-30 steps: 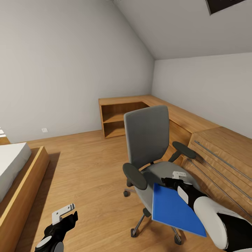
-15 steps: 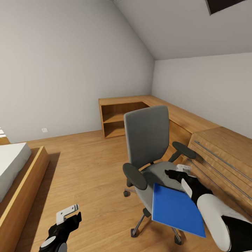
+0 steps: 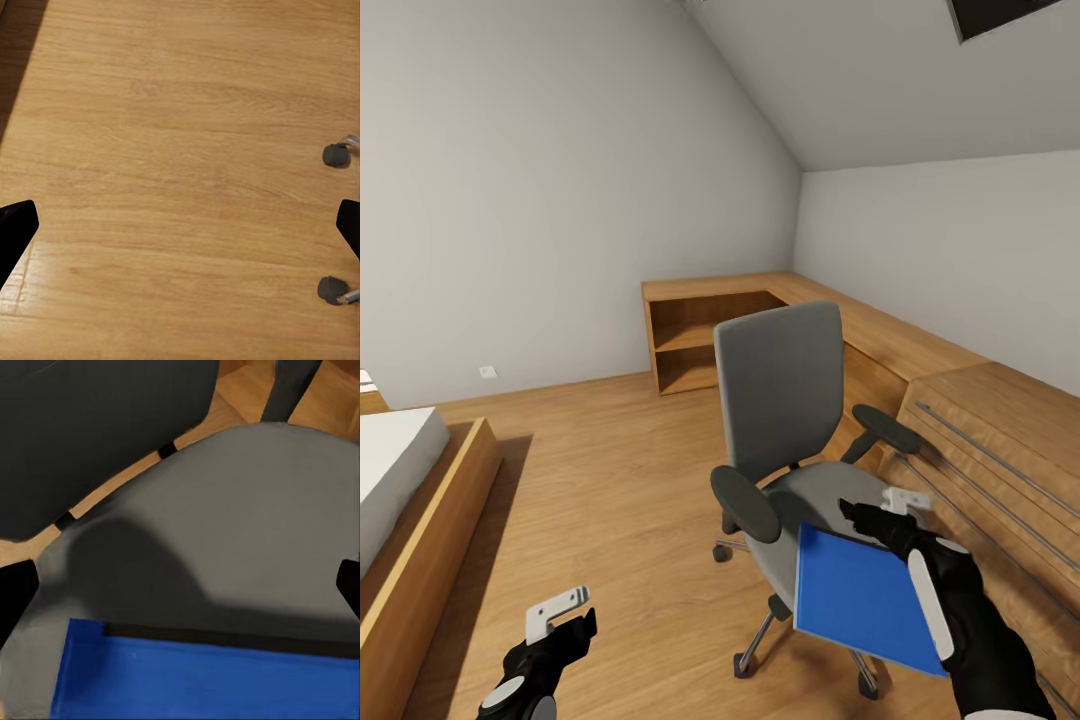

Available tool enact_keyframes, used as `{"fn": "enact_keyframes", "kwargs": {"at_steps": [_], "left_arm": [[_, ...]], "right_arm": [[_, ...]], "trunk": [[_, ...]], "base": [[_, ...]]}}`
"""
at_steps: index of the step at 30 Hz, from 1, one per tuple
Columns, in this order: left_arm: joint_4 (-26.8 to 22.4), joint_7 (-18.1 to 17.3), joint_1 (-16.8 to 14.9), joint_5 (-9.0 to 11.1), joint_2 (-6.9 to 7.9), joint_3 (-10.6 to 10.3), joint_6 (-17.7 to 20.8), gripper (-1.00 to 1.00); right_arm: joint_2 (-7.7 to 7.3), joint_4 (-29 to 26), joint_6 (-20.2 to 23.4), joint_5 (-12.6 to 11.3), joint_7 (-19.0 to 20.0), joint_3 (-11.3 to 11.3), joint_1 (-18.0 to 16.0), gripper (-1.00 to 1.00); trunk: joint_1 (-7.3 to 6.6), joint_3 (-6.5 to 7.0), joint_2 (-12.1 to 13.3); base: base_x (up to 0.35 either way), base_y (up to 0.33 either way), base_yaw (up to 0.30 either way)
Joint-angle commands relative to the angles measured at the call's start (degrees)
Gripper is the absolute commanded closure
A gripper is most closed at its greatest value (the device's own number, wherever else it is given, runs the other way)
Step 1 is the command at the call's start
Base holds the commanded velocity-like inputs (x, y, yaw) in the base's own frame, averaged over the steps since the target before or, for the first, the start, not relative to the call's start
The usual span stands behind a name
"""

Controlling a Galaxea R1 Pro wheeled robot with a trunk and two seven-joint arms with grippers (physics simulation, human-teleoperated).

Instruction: In the bedroom, organize the workspace by keeping the computer under the desk, ensuring the monitor is on the desk, placing the keyboard on the desk next to the monitor, placing the mouse on the desk next to the keyboard, moving the folder from the swivel chair onto the desk next to the mouse, stacking the notebook on top of the folder with the pen on top of the notebook, and positioning the swivel chair next to the desk.

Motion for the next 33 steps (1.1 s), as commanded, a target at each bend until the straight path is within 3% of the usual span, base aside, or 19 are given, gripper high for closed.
{"fn": "enact_keyframes", "kwargs": {"at_steps": [1,3,7,10,11,12,14,19,26,33], "left_arm": [[-0.09,0.34,-0.01,0.6,-0.03,0.01,0.14,-1.0],[-0.07,0.34,-0.02,0.6,-0.03,-0.01,0.14,-1.0],[-0.02,0.34,0.02,0.6,-0.02,-0.03,0.14,-1.0],[0.0,0.34,-0.02,0.62,-0.02,0.0,0.14,-1.0],[0.01,0.34,-0.01,0.61,-0.02,0.0,0.14,-1.0],[0.01,0.31,-0.02,0.61,-0.02,0.0,0.11,-1.0],[-0.02,0.29,-0.01,0.6,-0.02,0.02,0.1,-1.0],[-0.04,0.26,0.02,0.67,-0.02,0.05,0.05,-1.0],[-0.06,0.23,0.01,0.69,-0.02,0.05,0.08,-1.0],[-0.18,0.25,-0.01,0.69,-0.02,0.05,0.05,-1.0]], "right_arm": [[0.33,-0.68,1.12,-0.99,0.11,-0.36,0.25,-1.0],[0.79,-1.5,2.27,-2.74,0.12,-1.03,0.63,-1.0],[1.2,-2.54,4.08,-9.4,0.08,-2.52,1.23,-1.0],[1.18,-2.88,4.47,-13.1,0.12,-4.29,1.47,-1.0],[1.23,-2.96,4.6,-14.96,0.16,-6.19,1.53,-1.0],[1.35,-3.06,4.85,-19.22,0.2,-10.26,1.6,-1.0],[1.34,-3.09,5.25,-22.17,0.19,-12.03,1.62,-1.0],[1.32,-2.85,7.07,-26.05,0.19,-13.88,1.7,-1.0],[1.17,-1.14,6.6,-26.32,0.31,-14.09,1.72,-1.0],[1.17,-1.1,6.59,-26.31,0.31,-15.85,1.73,-1.0]], "trunk": [[0.0,-0.04,-0.02],[0.0,-0.04,-0.02],[0.0,-0.04,-0.02],[0.0,-0.04,-0.02],[0.0,-0.04,-0.02],[0.0,-0.04,-0.02],[0.0,-0.04,-0.02],[0.0,-0.04,-0.02],[0.0,-0.04,-0.02],[0.0,-0.04,-0.02]], "base": [[0.0,0.0,0.0],[0.0,0.0,0.0],[0.0,0.0,0.0],[-0.003,0.0,0.0],[-0.062,0.022,0.0],[-0.194,0.096,0.0],[-0.228,0.115,0.0],[-0.27,0.142,-0.002],[-0.292,0.161,-0.237],[-0.199,0.031,-0.293]]}}
